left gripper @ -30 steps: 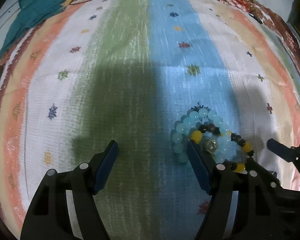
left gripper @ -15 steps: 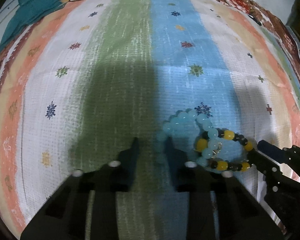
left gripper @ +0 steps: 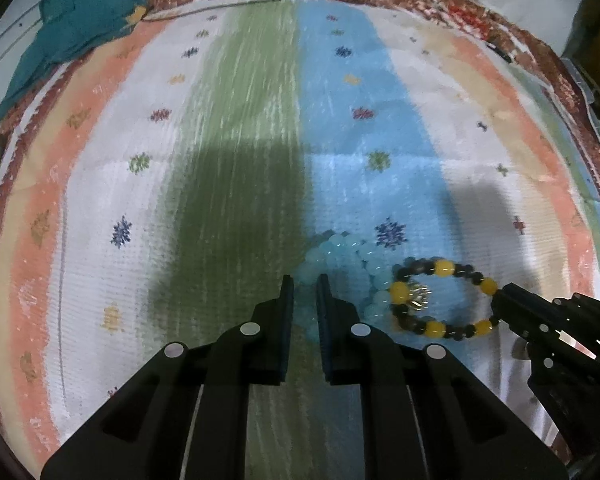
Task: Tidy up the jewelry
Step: 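Close the left tool on the pale blue bracelet while the right tool grasps the black-yellow bracelet, then lift and carry both bead bracelets back over the silver tin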
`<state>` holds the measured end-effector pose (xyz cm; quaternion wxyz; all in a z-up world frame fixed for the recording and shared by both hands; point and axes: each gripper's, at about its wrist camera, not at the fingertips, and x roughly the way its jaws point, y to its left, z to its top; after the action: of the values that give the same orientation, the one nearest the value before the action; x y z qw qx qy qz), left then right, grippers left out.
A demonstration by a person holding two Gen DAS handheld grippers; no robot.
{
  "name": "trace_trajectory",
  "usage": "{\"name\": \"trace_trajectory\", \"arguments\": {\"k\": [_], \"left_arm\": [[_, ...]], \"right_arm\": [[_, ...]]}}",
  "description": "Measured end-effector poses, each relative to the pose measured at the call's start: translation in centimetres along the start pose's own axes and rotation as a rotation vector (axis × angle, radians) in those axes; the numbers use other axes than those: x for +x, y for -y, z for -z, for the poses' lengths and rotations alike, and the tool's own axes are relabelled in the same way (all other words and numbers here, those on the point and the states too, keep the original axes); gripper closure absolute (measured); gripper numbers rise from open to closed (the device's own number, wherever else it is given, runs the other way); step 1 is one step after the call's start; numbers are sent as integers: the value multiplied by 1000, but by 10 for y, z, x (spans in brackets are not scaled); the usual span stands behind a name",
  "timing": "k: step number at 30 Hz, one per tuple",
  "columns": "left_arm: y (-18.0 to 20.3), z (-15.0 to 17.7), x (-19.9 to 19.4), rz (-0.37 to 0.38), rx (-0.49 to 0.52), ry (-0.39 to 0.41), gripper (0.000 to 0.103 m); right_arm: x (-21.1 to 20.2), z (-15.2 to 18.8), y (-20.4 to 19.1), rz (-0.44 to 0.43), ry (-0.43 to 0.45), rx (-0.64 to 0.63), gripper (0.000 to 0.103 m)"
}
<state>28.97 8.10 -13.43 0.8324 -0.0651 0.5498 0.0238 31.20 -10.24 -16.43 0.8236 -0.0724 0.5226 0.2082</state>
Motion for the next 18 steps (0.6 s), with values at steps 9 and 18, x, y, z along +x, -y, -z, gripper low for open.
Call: {"name": "trace_trajectory", "arguments": {"k": [9,18], "left_arm": [[15,7,-23,-19,78,57,92],[21,3,-36,-15,87,90,92]], "right_arm": [[-27,-4,-21,22,75,-51,93],[-44,-8,-39,-22,120,-96,93]]}}
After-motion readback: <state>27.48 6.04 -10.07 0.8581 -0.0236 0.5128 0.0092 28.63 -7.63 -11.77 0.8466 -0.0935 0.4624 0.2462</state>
